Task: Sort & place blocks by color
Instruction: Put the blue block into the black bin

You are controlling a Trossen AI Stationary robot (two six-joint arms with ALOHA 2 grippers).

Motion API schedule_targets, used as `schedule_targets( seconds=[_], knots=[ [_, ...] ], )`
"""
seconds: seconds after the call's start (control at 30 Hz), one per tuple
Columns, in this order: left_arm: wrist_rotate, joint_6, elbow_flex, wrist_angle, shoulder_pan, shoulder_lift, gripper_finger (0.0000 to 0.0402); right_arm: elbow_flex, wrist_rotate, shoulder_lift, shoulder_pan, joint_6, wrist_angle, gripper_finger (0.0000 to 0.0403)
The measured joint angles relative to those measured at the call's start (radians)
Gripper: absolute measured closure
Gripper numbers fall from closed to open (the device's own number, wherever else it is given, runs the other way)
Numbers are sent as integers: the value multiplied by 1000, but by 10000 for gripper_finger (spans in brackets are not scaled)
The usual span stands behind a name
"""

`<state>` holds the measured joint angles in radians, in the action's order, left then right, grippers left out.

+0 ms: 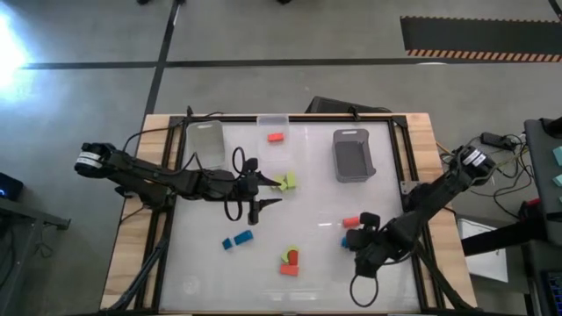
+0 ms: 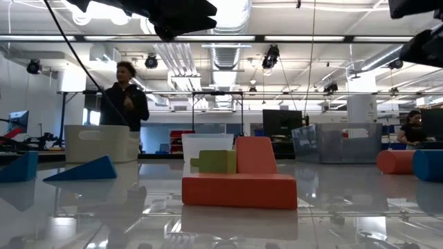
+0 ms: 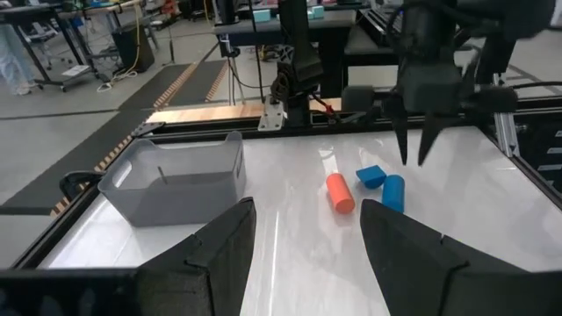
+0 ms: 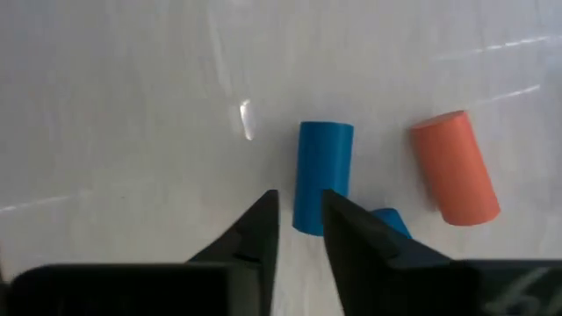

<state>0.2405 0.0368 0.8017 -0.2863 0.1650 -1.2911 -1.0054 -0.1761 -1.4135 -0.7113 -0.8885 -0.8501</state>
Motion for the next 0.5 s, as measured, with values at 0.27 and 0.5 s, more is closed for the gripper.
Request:
schedule_targets(
  seconds=[0.27,0.5],
  knots=[
    [0,2,-2,1,0,0,210,0,-1,-103,4,60,4,220],
    [0,2,-2,2,0,0,210,0,-1,-180,32,66,23,194]
  ],
)
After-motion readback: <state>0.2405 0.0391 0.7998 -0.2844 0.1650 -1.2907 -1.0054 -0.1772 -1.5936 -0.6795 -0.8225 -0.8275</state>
